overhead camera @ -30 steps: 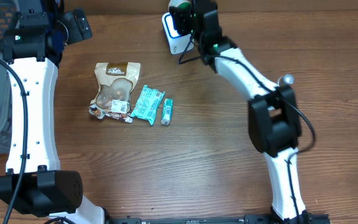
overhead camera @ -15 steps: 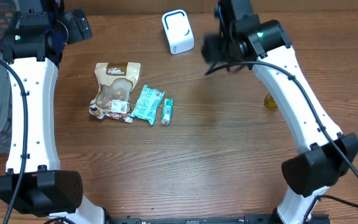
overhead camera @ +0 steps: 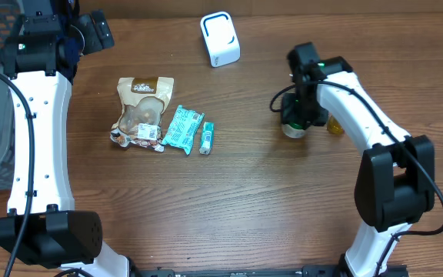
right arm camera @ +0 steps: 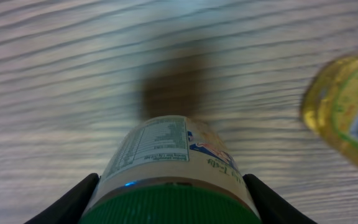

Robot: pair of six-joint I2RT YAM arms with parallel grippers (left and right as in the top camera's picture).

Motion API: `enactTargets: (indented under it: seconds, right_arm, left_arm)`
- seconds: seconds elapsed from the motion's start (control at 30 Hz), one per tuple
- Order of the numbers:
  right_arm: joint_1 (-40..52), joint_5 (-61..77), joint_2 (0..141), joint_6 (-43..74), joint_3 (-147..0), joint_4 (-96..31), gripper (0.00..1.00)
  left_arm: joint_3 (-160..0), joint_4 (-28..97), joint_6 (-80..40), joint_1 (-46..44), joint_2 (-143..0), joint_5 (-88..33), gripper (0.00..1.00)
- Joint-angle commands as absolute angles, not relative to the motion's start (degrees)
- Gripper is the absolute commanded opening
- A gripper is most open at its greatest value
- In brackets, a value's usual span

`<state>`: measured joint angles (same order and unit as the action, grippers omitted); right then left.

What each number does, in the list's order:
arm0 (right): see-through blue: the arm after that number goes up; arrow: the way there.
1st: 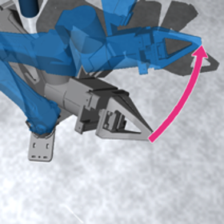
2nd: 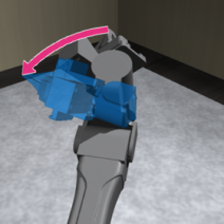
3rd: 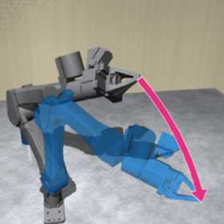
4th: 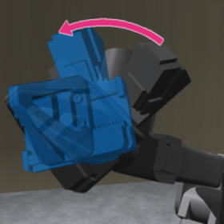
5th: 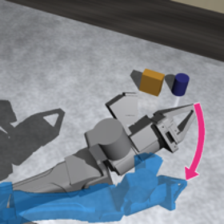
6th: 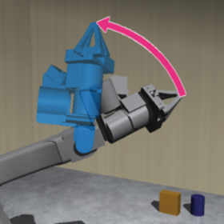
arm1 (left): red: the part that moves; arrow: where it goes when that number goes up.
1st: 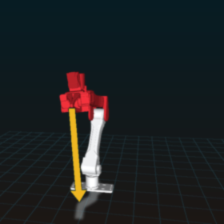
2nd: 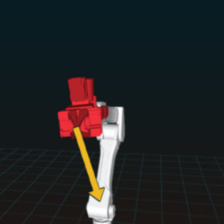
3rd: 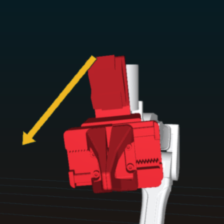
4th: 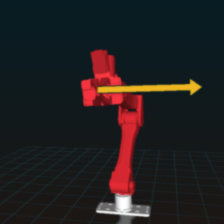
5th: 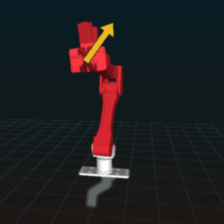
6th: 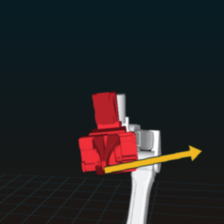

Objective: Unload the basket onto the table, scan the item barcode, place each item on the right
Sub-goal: 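Move the jar right and lower it onto the table beside the bottle, then open the right gripper and lift it off the green jar, then move the right gripper left over the small teal pack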

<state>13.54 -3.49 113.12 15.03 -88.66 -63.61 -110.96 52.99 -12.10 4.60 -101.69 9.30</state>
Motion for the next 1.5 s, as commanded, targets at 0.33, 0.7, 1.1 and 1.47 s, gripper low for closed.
enactTargets:
  seconds: [0.33,0.7,1.1,1.47]
  right_arm:
    - [10.85,-4.45,112.68,16.45,-81.71,-58.70,0.86]
    - [10.94,-4.40,112.40,13.43,-90.08,-60.18,0.89]
    - [16.64,13.93,112.42,13.58,-104.20,-59.31,0.87]
    - [27.49,14.63,112.64,15.27,-101.95,-59.96,1.00]
  left_arm:
    - [-111.44,52.97,-12.88,4.82,-101.89,10.04,0.99]
    - [-111.44,52.97,-12.88,4.82,-101.89,10.04,1.00]
    - [-111.44,52.97,-12.88,4.82,-101.89,10.04,1.00]
    - [-111.44,52.97,-12.88,4.82,-101.89,10.04,0.99]
